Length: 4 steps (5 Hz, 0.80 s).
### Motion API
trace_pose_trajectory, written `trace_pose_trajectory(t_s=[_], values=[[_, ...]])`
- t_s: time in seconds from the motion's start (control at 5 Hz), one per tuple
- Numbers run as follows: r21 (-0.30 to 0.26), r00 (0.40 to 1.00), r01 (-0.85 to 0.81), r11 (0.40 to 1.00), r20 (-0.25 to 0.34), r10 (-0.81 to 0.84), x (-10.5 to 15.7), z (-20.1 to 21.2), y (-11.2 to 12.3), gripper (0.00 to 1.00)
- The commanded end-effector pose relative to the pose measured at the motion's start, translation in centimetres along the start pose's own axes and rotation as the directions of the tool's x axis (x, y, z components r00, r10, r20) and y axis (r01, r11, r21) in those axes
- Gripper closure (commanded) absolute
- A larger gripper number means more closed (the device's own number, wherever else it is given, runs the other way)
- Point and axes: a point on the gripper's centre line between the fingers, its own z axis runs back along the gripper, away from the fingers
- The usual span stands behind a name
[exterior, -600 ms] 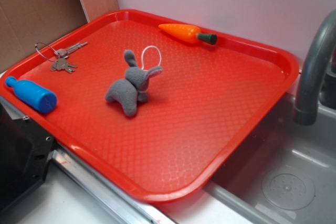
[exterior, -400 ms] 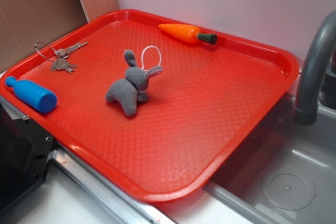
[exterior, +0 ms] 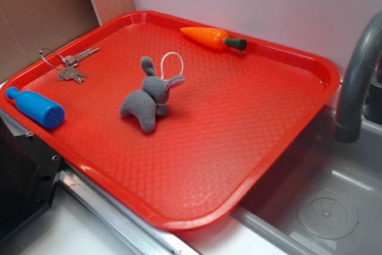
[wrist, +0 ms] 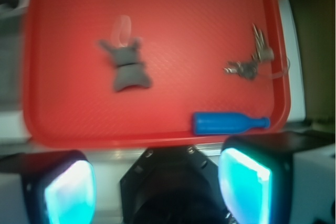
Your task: Grab the silver keys.
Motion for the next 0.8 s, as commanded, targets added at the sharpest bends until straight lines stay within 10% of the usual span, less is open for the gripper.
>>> trace_pose_trajectory(t_s=[0.0,0.6], values=[[-0.005,0.956,-0.284,0.959,0.072,0.284,3.2,-4.5,4.6,0.00],[0.021,0.931,-0.362,0.932,0.057,0.360,6.4,-6.8,7.4,0.00]])
